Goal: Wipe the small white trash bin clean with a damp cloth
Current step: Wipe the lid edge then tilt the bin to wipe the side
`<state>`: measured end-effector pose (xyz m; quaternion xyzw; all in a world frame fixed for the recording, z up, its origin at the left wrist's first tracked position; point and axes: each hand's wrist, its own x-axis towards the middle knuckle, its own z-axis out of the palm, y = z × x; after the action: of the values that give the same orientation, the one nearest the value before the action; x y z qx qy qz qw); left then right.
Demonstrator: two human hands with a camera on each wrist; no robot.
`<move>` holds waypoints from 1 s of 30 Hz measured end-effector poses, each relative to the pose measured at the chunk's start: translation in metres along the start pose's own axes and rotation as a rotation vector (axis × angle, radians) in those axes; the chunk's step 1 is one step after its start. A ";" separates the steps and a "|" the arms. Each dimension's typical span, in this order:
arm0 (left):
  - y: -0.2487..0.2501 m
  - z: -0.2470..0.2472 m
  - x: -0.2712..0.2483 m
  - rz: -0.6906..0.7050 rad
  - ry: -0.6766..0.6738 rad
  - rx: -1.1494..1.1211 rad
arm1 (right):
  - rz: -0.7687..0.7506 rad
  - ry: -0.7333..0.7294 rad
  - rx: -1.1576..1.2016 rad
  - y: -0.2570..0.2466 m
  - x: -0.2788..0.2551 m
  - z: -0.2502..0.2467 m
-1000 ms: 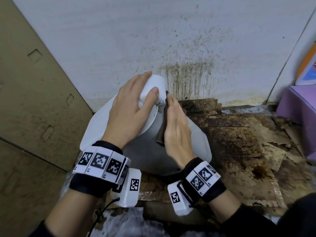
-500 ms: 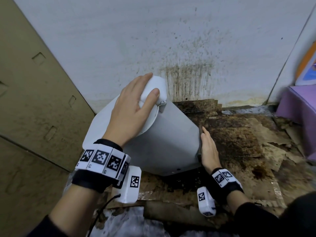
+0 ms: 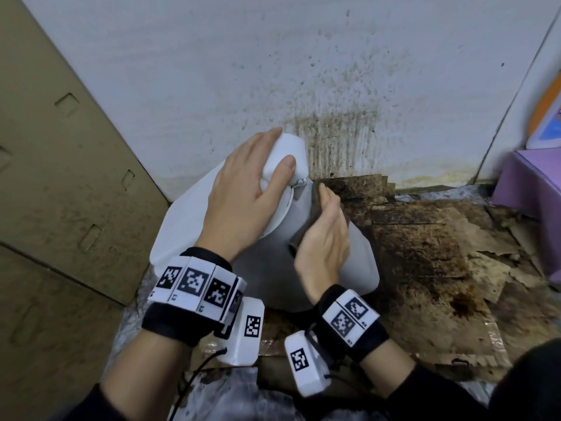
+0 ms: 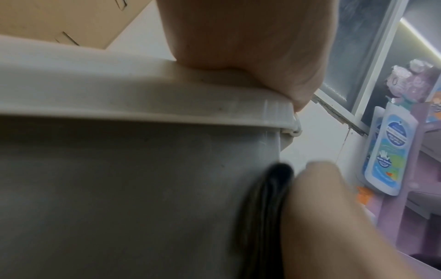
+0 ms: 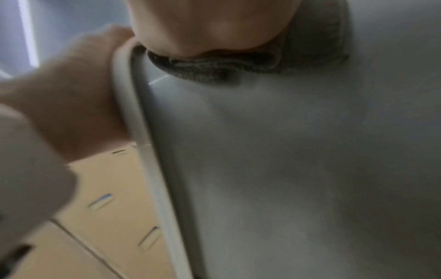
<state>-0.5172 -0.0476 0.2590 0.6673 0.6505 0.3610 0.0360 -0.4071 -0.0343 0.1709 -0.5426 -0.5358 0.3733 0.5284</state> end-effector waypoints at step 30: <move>-0.004 -0.004 0.001 -0.018 -0.020 -0.020 | 0.393 -0.072 0.035 0.132 0.031 -0.060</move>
<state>-0.5224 -0.0480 0.2601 0.6645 0.6527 0.3602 0.0524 -0.3201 0.0030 0.0572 -0.6136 -0.4315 0.4978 0.4353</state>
